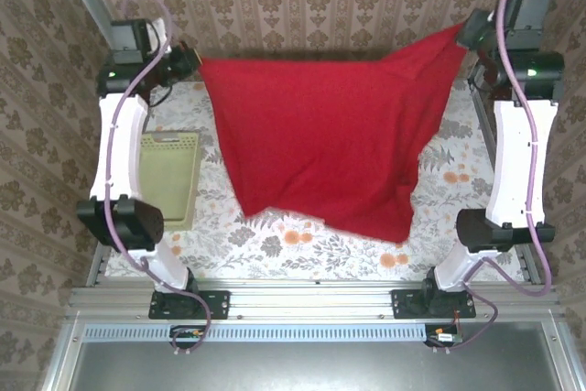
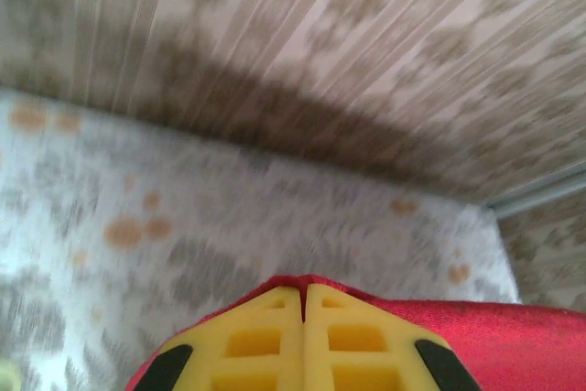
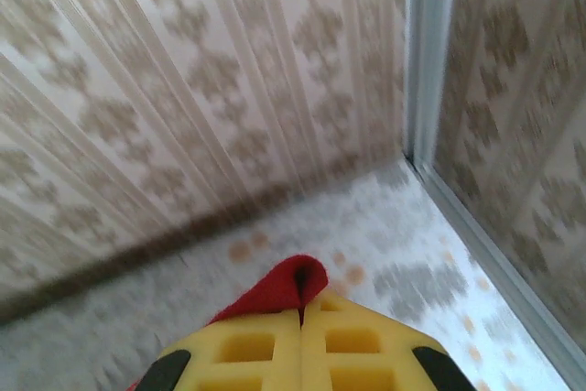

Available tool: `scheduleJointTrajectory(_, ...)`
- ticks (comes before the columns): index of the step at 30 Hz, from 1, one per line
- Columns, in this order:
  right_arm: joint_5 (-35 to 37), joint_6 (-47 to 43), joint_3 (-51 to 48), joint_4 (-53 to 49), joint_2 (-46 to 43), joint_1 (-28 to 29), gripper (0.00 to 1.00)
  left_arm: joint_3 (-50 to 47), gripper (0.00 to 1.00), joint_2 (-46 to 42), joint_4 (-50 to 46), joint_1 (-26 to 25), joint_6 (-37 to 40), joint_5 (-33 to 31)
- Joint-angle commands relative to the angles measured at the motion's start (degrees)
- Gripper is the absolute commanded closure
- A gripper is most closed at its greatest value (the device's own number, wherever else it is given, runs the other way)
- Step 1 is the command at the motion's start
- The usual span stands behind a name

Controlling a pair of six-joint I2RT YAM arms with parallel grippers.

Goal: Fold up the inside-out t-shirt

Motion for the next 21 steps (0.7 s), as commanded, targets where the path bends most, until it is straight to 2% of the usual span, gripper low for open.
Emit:
scheduleJointTrajectory(1, -0.7, -0.6, 1.8, 7.2, -8.0, -0.5, 1.00, -7.7, 1.00, -13.5, 17.2, 0.6, -0.6, -2.6)
scheduleJointTrajectory(4, 0.0, -1.7, -9.0, 15.5, -17.3, -0.5, 1.00, -12.4, 1.00, -19.3, 22.6, 2.2, -0.1, -0.5)
scheduleJointTrajectory(9, -1.9, -0.7, -23.8, 15.8, -26.1, -0.5, 1.00, -21.2, 1.00, -22.5, 21.9, 1.6, -0.3, 4.7)
scheduleJointTrajectory(12, -6.0, 2.5, -37.8, 15.8, -30.9, -0.5, 1.00, -31.2, 1.00, -25.6, 20.2, 0.6, -0.9, 3.8)
scheduleJointTrajectory(16, -11.5, 7.9, -60.9, 15.6, -37.5, -0.5, 1.00, -50.2, 1.00, -29.1, 21.4, -1.3, -1.9, 5.4)
scheduleJointTrajectory(19, -13.7, 11.9, -77.6, 15.0, -41.2, -0.7, 1.00, -61.0, 1.00, -28.5, 18.7, -3.8, -2.4, 4.8)
scheduleJointTrajectory(21, -14.0, 13.5, -83.7, 13.3, -42.6, -1.4, 1.00, -65.2, 1.00, -27.1, 17.4, -4.9, -3.7, 6.6)
